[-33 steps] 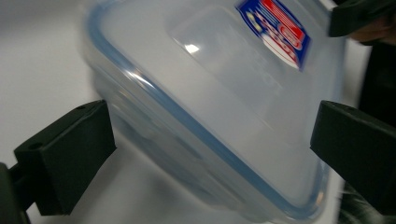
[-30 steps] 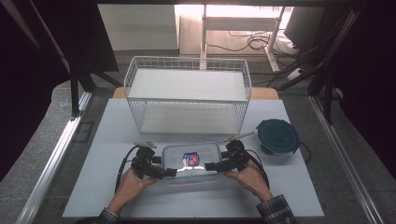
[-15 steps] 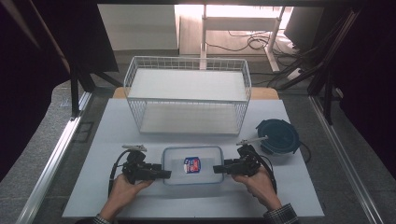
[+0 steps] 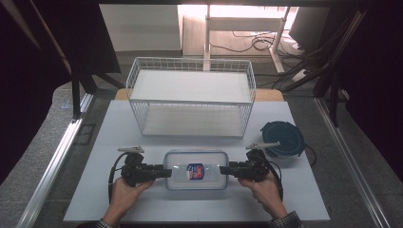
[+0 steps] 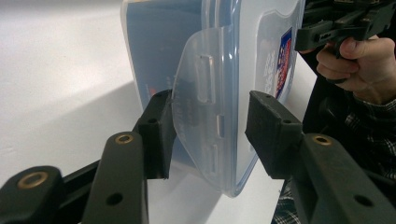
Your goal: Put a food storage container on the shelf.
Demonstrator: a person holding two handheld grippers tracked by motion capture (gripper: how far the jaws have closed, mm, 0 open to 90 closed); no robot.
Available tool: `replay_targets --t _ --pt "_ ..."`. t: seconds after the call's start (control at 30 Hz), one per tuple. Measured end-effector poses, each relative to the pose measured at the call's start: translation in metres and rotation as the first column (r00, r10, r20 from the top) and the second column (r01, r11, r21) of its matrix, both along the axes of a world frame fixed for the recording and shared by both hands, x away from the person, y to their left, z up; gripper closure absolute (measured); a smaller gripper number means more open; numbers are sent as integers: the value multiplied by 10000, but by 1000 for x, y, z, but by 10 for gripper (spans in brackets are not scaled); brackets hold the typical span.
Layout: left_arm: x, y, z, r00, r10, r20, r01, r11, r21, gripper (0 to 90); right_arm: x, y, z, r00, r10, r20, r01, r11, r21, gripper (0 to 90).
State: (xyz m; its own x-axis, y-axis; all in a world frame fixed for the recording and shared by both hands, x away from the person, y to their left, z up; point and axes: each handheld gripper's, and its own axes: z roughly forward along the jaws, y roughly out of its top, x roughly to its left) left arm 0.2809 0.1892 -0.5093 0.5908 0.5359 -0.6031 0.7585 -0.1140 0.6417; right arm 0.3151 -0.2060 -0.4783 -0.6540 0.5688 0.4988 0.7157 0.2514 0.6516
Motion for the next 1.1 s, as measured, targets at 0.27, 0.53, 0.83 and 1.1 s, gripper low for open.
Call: replay_targets --t 0.27,0.53,0.83,1.1 --pt "-2 -1 13 9988 34 488 -36 10000 31 522 -3 0 11 9983 57 587 -59 10000 32 532" --pt "7 4 36 9956 38 933 -32 10000 -71 520 0 1 35 9933 51 1153 -76 9997 213 539" --pt "28 9 71 9906 184 1358 -142 9994 -320 518 13 2 63 9869 -119 1607 29 9984 564 547" --pt "46 13 102 9853 226 1695 -188 9995 -242 518 31 6 92 9821 -254 1869 110 9969 777 548"
